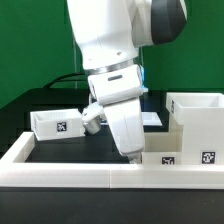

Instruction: Assemble drawer

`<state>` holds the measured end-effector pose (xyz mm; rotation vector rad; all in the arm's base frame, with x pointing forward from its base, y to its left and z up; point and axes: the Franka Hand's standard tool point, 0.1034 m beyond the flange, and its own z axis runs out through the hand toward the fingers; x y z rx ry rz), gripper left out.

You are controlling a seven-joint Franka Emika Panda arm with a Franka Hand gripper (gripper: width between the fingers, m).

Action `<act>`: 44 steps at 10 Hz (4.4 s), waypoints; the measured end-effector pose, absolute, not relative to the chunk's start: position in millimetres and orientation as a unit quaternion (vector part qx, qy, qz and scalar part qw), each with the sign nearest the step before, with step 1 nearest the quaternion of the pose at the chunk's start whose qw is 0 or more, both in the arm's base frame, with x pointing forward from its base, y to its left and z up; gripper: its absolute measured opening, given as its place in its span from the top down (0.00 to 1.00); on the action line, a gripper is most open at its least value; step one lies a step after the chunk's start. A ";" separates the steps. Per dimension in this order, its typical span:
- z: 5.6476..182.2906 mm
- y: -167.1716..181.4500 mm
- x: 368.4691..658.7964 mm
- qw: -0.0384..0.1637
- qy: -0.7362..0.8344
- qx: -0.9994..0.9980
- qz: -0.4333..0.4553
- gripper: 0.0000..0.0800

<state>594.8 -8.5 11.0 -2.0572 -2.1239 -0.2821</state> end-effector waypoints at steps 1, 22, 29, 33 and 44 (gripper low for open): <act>12.2 1.1 597.7 0.085 -0.718 -0.684 -0.097 0.19; 62.5 -28.7 549.4 0.047 -0.642 -0.762 -0.069 0.19; 64.9 -36.3 519.9 0.062 -0.396 -0.914 -0.057 0.19; 75.4 -50.7 502.6 0.069 -0.275 -0.958 -0.048 0.19; 67.9 -106.0 436.6 0.022 -0.180 -0.983 -0.044 0.19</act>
Offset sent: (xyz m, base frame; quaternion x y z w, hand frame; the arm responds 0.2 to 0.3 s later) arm 0.0133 0.0457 -0.0006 0.0128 -0.0185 0.0053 0.9997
